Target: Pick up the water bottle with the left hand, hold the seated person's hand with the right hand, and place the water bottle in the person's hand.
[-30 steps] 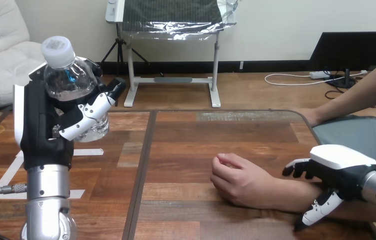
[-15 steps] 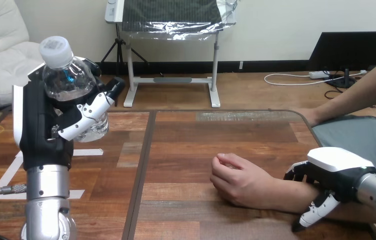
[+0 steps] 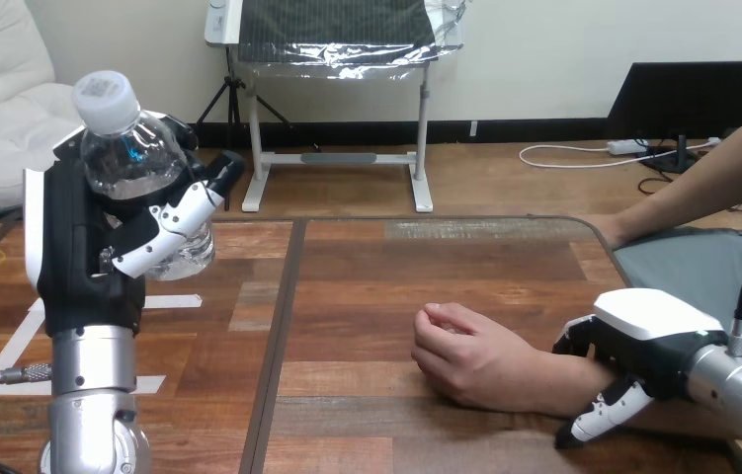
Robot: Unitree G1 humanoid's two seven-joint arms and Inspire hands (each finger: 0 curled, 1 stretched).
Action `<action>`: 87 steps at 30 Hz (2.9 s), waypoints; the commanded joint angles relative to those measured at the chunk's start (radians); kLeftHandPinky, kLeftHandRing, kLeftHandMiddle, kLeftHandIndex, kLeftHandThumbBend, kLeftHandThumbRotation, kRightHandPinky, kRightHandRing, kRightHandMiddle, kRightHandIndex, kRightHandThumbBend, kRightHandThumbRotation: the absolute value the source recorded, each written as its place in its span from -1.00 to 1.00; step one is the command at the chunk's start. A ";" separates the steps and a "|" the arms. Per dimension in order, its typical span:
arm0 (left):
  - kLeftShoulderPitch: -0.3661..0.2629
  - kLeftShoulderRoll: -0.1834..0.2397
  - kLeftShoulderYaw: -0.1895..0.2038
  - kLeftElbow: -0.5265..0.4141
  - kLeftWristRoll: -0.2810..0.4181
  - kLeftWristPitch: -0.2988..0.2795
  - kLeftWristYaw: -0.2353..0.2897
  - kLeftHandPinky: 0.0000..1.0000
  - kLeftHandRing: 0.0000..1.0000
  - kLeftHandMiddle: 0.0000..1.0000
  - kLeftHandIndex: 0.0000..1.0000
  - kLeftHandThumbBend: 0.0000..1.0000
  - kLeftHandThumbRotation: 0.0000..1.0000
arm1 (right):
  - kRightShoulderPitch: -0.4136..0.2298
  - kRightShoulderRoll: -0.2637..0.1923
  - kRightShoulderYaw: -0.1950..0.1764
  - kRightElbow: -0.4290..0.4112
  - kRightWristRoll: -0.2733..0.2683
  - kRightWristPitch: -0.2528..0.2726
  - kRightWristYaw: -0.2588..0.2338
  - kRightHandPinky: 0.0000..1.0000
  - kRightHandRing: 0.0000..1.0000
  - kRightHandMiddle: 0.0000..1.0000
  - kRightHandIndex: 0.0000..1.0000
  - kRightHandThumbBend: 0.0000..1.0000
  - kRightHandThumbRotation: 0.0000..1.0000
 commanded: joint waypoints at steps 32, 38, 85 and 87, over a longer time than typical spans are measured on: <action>-0.049 -0.011 0.016 -0.052 -0.015 -0.009 0.001 -0.53 -0.44 -0.33 -0.19 0.12 -1.00 | 0.017 0.136 0.099 0.064 -0.030 0.044 -0.019 -0.25 -0.05 0.12 0.19 0.81 -0.35; -0.049 -0.012 0.019 -0.051 -0.014 -0.012 -0.001 -0.53 -0.44 -0.33 -0.19 0.12 -1.00 | 0.012 0.143 0.104 0.072 -0.036 0.041 -0.028 -0.35 -0.15 0.02 0.14 0.78 -0.44; -0.055 -0.026 0.036 -0.040 -0.056 -0.030 -0.028 -0.54 -0.45 -0.34 -0.19 0.08 -1.00 | -0.056 0.103 0.160 0.099 -0.073 0.092 0.094 -0.71 -0.55 -0.37 -0.30 0.72 -0.81; -0.055 -0.026 0.037 -0.039 -0.052 -0.031 -0.026 -0.54 -0.45 -0.34 -0.19 0.08 -1.00 | -0.059 0.099 0.161 0.098 -0.075 0.096 0.104 -0.69 -0.53 -0.34 -0.29 0.73 -0.77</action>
